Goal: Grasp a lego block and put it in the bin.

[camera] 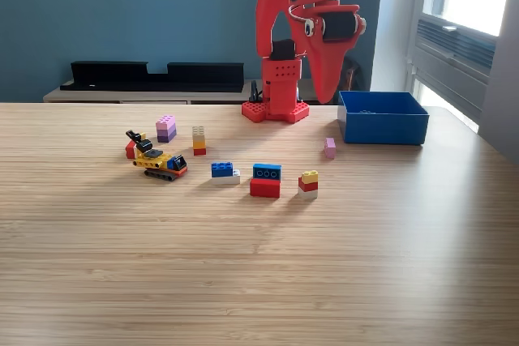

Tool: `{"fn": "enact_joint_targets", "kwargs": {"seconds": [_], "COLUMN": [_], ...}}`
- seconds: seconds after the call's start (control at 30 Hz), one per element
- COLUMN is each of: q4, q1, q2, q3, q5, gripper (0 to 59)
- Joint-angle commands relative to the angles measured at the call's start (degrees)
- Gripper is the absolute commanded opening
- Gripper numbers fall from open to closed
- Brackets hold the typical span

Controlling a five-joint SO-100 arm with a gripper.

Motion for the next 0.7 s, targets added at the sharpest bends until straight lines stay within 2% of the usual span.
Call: {"fn": "enact_joint_targets", "kwargs": {"seconds": [0.03,0.3,0.5,0.6,0.7], "q4": [-4.22,-12.22,-13.18,-13.36,-13.36], "q1": [2.81,14.33,15.03,13.97,12.66], "q2": [4.66,4.66,4.66,4.66,4.48], "q3": [1.85,5.19,6.06,6.15,5.89], "q5": [1.23,4.57,0.62,-2.20,-5.19], "gripper": [0.1,0.1,0.2,13.9,20.6]}}
